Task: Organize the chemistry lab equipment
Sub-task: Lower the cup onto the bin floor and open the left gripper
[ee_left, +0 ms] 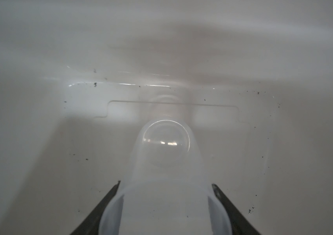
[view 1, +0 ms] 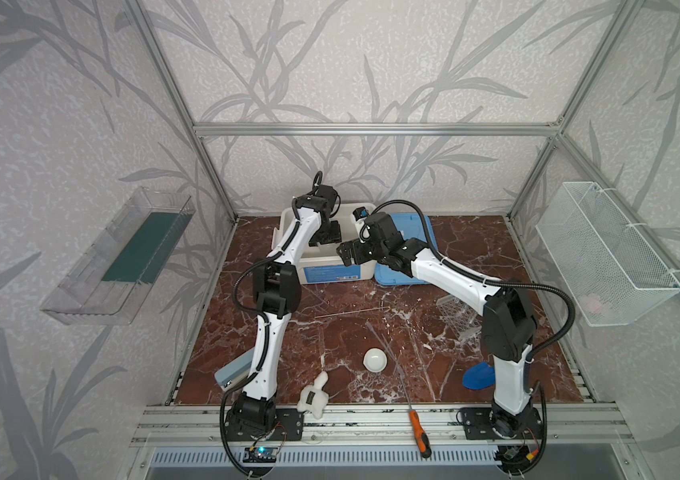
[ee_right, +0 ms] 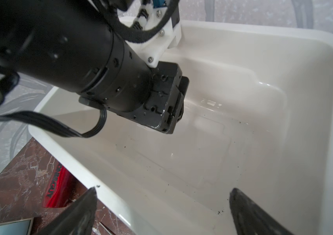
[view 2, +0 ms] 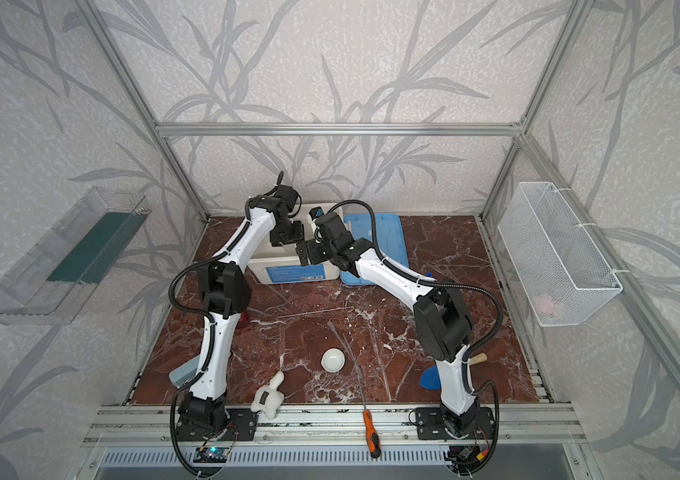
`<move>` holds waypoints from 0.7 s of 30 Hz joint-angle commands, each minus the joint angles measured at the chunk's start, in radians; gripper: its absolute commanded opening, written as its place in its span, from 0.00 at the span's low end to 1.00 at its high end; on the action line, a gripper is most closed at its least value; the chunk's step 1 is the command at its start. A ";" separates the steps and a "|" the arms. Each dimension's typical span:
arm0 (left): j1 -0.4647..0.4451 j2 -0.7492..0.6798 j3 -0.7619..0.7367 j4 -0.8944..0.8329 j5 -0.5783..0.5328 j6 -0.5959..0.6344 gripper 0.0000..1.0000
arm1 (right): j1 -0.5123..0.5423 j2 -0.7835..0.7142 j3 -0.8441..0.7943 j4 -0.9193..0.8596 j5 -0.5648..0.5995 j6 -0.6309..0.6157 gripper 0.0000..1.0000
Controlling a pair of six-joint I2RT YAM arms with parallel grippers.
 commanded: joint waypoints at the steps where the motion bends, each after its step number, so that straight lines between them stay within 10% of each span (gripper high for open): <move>1: -0.004 0.031 0.020 -0.005 0.012 -0.016 0.67 | -0.001 -0.088 -0.053 0.104 0.010 0.010 0.99; 21: -0.012 0.078 0.020 0.047 -0.010 -0.004 0.83 | -0.004 -0.184 -0.206 0.214 0.008 0.048 0.99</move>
